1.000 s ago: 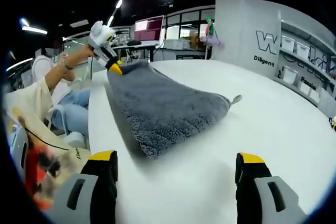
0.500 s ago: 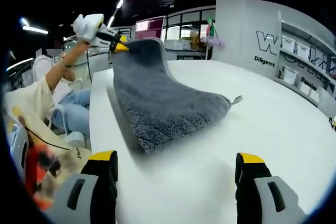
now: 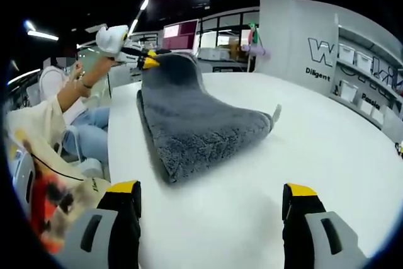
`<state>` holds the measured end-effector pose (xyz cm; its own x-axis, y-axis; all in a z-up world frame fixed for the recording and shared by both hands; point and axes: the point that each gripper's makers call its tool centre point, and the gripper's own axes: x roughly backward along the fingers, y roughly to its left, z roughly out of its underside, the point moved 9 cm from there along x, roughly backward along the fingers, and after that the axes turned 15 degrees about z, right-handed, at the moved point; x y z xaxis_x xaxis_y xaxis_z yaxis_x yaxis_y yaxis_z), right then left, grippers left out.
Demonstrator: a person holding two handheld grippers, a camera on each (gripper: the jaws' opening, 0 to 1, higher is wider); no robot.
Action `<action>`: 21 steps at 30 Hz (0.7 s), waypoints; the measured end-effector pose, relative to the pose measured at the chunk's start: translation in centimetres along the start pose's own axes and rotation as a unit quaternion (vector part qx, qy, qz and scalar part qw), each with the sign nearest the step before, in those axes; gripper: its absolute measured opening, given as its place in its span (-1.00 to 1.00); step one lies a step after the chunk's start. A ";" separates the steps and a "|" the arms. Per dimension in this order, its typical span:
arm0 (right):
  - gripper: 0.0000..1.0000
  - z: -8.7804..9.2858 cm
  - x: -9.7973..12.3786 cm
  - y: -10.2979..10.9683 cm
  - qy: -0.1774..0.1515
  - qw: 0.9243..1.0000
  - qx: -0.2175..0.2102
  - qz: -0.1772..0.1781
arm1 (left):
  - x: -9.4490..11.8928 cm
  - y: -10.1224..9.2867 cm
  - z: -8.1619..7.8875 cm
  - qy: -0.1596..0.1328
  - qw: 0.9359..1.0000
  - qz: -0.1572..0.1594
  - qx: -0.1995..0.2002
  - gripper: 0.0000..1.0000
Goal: Fold the towel on the table until its edges align and the towel forms a compact rectangular stack.
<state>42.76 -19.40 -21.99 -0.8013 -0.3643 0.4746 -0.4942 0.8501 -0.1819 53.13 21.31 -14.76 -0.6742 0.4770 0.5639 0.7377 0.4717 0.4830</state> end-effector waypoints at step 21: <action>-0.05 -4.2 -0.4 4.8 -0.129 0.973 0.188 0.045 | -1.2 0.6 5.9 -0.058 0.957 0.140 0.247 -0.91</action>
<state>42.12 -13.60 -19.43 -0.8810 -0.4190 0.2198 -0.4678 0.7015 -0.5376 54.16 25.37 -19.06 -0.4733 0.7014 0.5329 0.8027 0.5926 -0.0671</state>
